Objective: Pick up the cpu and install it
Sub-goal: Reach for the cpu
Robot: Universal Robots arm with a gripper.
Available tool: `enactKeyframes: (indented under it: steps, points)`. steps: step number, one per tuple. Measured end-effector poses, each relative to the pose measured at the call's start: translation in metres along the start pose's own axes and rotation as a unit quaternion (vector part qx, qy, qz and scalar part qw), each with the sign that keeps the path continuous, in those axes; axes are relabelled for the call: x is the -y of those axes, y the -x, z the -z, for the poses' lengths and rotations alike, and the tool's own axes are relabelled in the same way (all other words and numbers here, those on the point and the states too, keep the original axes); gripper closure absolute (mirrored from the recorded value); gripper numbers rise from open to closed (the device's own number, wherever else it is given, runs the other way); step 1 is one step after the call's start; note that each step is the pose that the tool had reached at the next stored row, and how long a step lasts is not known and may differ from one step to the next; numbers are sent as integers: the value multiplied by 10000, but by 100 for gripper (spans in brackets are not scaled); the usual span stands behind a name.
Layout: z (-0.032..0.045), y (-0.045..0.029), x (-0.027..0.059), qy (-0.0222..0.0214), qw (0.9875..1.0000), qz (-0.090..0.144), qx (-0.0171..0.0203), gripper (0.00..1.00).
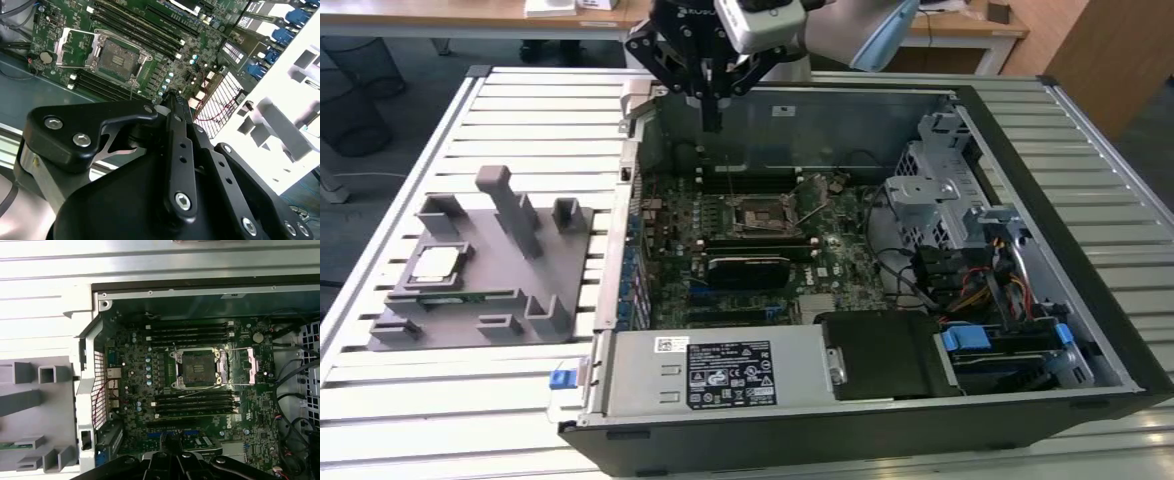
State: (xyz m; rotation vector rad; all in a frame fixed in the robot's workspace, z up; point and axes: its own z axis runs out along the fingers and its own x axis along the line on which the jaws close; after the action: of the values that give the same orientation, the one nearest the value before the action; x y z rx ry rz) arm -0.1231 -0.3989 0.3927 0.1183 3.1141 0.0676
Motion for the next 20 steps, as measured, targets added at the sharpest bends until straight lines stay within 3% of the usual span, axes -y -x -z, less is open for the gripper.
enactKeyframes:
  steps: [20]
  points:
    - [-15, -55, 5, -3, 10000, -1, -33, 89]
